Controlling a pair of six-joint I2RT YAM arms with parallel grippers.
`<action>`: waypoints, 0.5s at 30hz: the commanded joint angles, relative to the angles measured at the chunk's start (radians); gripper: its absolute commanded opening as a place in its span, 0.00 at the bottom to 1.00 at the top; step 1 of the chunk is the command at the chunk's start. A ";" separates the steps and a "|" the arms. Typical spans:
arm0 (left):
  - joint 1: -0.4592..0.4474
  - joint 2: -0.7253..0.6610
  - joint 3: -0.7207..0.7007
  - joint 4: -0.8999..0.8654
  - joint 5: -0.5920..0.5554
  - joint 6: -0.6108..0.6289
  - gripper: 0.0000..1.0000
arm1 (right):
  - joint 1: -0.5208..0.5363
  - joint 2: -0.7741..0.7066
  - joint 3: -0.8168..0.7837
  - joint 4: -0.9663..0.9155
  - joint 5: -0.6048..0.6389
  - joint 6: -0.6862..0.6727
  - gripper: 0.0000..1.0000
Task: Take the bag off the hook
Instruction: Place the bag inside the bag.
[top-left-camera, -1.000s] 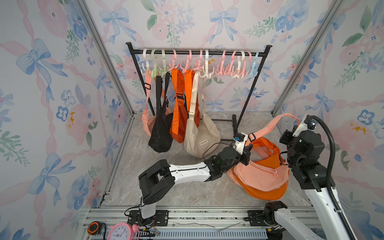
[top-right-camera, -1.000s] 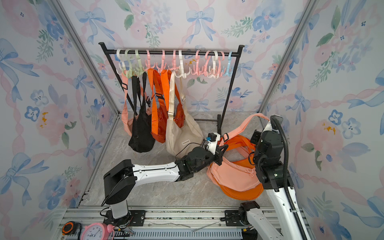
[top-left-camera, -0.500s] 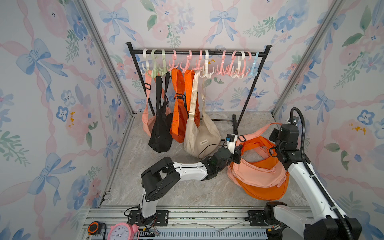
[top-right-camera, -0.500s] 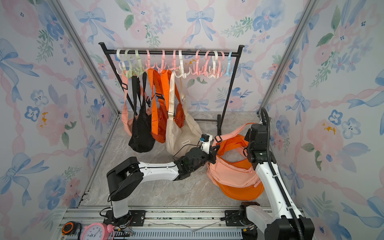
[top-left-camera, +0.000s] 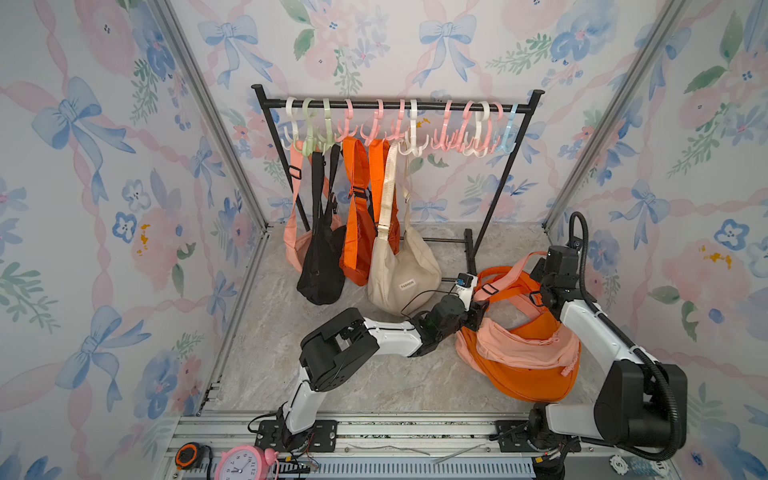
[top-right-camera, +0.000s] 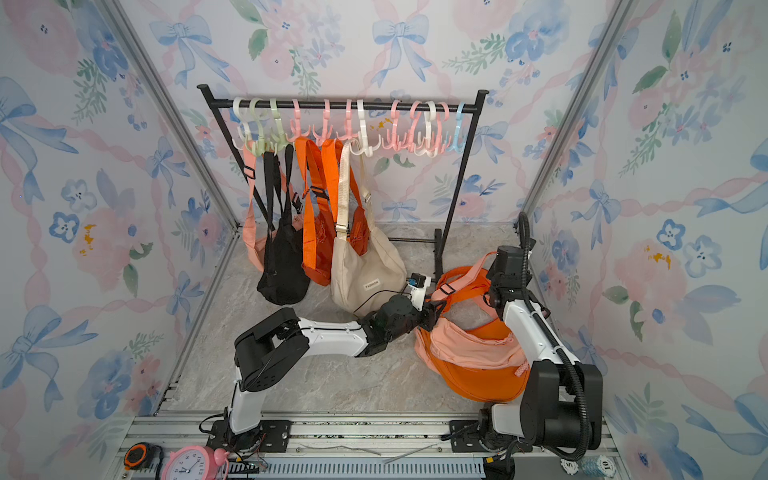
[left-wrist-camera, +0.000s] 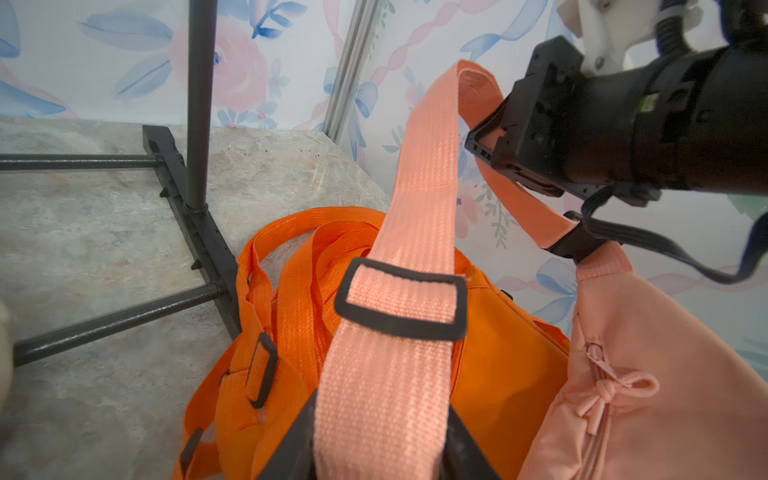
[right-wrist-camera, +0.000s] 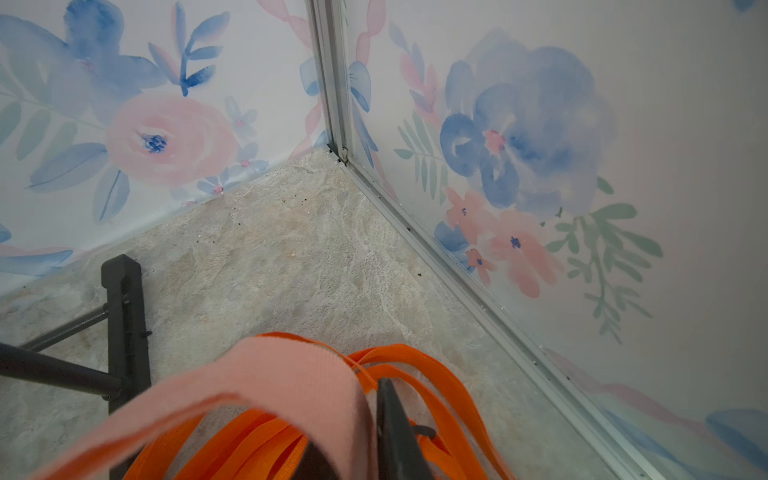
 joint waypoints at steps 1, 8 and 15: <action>0.010 0.028 0.021 -0.036 0.022 0.010 0.48 | -0.013 0.027 -0.025 0.063 -0.024 0.029 0.29; 0.016 0.039 0.032 -0.050 0.019 0.009 0.57 | -0.026 0.087 -0.029 0.075 -0.053 0.034 0.73; 0.021 0.028 0.031 -0.067 -0.013 -0.011 0.71 | -0.040 0.103 -0.025 0.061 -0.052 0.040 0.95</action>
